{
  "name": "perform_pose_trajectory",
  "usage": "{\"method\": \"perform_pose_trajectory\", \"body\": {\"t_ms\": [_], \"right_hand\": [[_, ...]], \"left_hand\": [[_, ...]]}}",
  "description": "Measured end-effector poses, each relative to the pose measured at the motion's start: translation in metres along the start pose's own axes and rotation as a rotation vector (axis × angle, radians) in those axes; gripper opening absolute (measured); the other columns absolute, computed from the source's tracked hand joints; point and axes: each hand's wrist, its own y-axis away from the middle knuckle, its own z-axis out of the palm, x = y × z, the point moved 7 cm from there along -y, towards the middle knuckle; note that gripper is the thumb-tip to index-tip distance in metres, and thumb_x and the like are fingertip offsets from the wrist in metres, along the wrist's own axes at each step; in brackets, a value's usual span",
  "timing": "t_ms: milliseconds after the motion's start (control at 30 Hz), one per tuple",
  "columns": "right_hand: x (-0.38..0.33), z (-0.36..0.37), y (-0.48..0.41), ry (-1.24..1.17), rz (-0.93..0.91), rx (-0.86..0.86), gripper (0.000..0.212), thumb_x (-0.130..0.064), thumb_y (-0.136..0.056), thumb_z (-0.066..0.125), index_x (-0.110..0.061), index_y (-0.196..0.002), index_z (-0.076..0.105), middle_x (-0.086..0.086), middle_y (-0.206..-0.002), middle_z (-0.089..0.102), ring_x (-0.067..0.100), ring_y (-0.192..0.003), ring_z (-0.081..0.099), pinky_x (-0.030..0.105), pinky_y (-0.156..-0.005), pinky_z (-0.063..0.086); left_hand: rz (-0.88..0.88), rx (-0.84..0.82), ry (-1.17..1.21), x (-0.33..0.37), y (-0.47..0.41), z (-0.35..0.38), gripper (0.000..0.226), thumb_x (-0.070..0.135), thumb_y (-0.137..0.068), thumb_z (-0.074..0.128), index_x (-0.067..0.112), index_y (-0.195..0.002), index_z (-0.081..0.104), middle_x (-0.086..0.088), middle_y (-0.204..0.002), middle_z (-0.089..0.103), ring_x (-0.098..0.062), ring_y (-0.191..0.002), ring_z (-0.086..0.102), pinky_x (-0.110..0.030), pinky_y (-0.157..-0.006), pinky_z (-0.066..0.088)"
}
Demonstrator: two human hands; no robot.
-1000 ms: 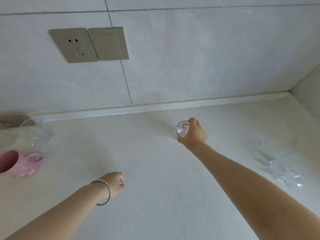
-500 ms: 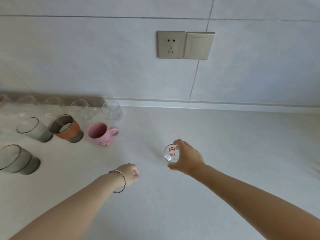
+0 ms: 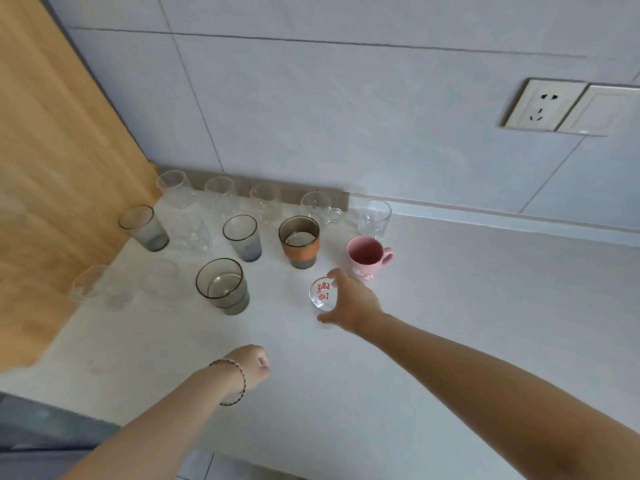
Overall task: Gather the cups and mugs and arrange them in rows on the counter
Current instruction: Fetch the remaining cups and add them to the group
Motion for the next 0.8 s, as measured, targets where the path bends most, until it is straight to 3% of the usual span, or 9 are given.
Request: {"method": "perform_pose_trajectory", "body": {"t_ms": [100,200,333,433,567,667,800], "right_hand": [[-0.033,0.023,-0.021,-0.019,0.013,0.01,0.073,-0.025,-0.07,0.076,-0.018,-0.132,0.038,0.004,-0.129,0.053,0.025,-0.116,0.054,0.033,-0.091,0.048],[-0.051,0.043,-0.034,0.01,0.028,0.004,0.075,-0.026,-0.072,0.076,-0.019,-0.135,0.035,0.004,-0.13,0.052,0.025,-0.118,0.054,0.032,-0.09,0.046],[-0.05,0.058,-0.04,0.001,0.085,-0.013,0.076,-0.027,-0.073,0.077,-0.018,-0.136,0.035,0.004,-0.133,0.049,0.025,-0.121,0.052,0.033,-0.094,0.046],[-0.045,0.062,-0.038,-0.096,0.085,-0.01,0.079,-0.022,-0.075,0.075,-0.018,-0.141,0.032,0.006,-0.137,0.045,0.025,-0.124,0.049,0.034,-0.098,0.044],[-0.031,0.058,-0.027,-0.154,0.083,-0.012,0.083,-0.008,-0.08,0.069,-0.016,-0.147,0.021,0.009,-0.143,0.035,0.028,-0.12,0.052,0.031,-0.096,0.046],[0.001,0.054,-0.013,-0.157,0.16,-0.095,0.073,-0.008,-0.082,0.065,-0.015,-0.145,0.027,0.01,-0.14,0.037,0.026,-0.112,0.054,0.028,-0.081,0.047],[0.072,0.037,0.027,-0.067,0.215,-0.26,0.047,-0.021,-0.088,0.06,-0.016,-0.132,0.047,0.005,-0.132,0.053,0.02,-0.112,0.053,0.027,-0.091,0.043]], "left_hand": [[-0.008,0.003,0.027,-0.028,0.003,-0.007,0.027,0.015,-0.092,0.041,0.012,-0.113,0.059,-0.006,-0.128,0.057,-0.021,-0.114,0.055,-0.025,-0.094,0.043],[-0.003,0.016,0.052,-0.045,0.004,-0.01,0.012,0.015,-0.092,0.041,0.021,-0.094,0.05,-0.006,-0.123,0.058,-0.017,-0.094,0.049,-0.023,-0.083,0.04],[0.019,0.014,0.067,-0.05,0.003,-0.008,0.007,0.016,-0.091,0.042,0.021,-0.091,0.046,-0.006,-0.123,0.058,-0.019,-0.096,0.051,-0.024,-0.084,0.041],[0.045,0.014,0.052,-0.045,0.002,-0.007,0.012,0.016,-0.09,0.042,0.023,-0.082,0.048,-0.006,-0.116,0.059,-0.018,-0.095,0.05,-0.026,-0.089,0.043],[0.08,-0.015,0.03,-0.026,-0.003,0.0,0.027,0.017,-0.089,0.043,0.032,-0.066,0.04,0.002,-0.098,0.051,-0.015,-0.091,0.048,-0.021,-0.079,0.037],[0.13,-0.037,-0.025,0.0,-0.009,0.007,0.015,0.018,-0.09,0.043,0.027,-0.078,0.047,0.002,-0.1,0.052,-0.014,-0.092,0.047,-0.02,-0.08,0.037],[0.235,-0.077,-0.134,0.057,-0.013,0.015,0.008,0.016,-0.092,0.042,0.023,-0.093,0.045,-0.004,-0.126,0.057,-0.017,-0.102,0.052,-0.02,-0.084,0.038]]}}
